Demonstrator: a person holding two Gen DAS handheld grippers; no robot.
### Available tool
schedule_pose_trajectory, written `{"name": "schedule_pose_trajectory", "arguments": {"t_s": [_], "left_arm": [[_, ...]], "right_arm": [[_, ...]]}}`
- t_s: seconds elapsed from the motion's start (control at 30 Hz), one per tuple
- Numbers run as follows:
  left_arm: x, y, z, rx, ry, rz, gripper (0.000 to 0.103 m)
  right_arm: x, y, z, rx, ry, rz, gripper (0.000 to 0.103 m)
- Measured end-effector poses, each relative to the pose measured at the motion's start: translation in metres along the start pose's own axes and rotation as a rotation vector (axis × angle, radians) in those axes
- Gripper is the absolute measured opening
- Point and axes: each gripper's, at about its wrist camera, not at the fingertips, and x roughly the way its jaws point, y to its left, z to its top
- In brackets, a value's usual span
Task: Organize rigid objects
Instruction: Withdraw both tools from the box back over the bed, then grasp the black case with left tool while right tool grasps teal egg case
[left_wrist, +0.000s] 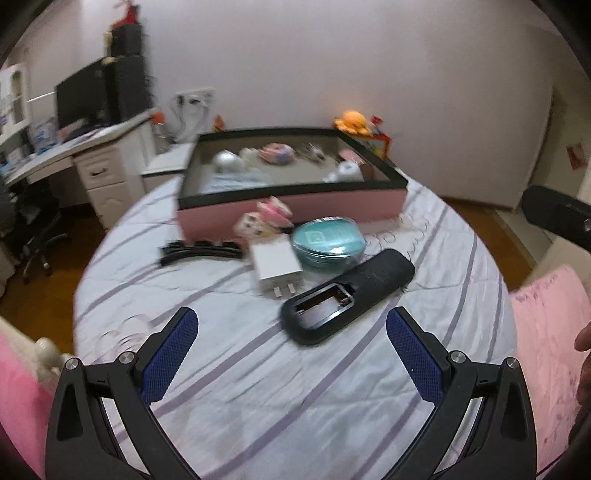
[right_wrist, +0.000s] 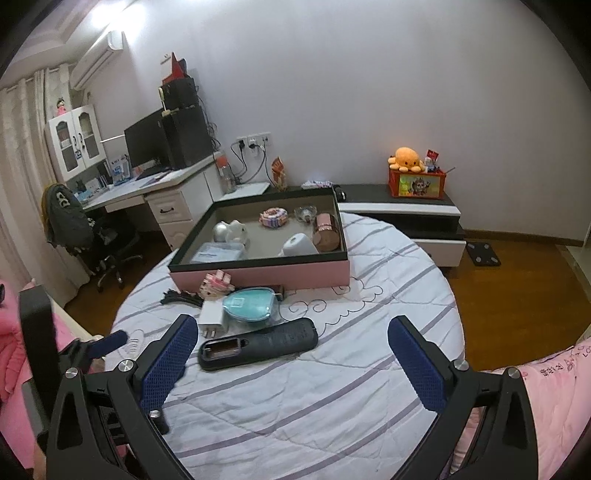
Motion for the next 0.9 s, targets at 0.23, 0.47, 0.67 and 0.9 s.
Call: {"name": "schedule_pose_trajectory", "arguments": {"t_s": [0.23, 0.47, 0.67, 0.9], "left_arm": [[0.058, -0.014, 0.006, 0.102, 0.132, -0.092, 0.103], [0.081, -0.038, 0.006, 0.198, 0.204, -0.16, 0.101], [0.09, -0.045, 0.011, 0.233, 0.207, -0.154, 0.098], [0.077, -0.049, 0.01, 0.203, 0.19, -0.183, 0.065]], "right_arm": [[0.031, -0.015, 0.005, 0.022, 0.044, -0.019, 0.103], [0.051, -0.033, 0.005, 0.051, 0.074, -0.034, 0.103], [0.063, -0.039, 0.003, 0.063, 0.092, -0.031, 0.103], [0.069, -0.039, 0.003, 0.058, 0.099, -0.033, 0.103]]}}
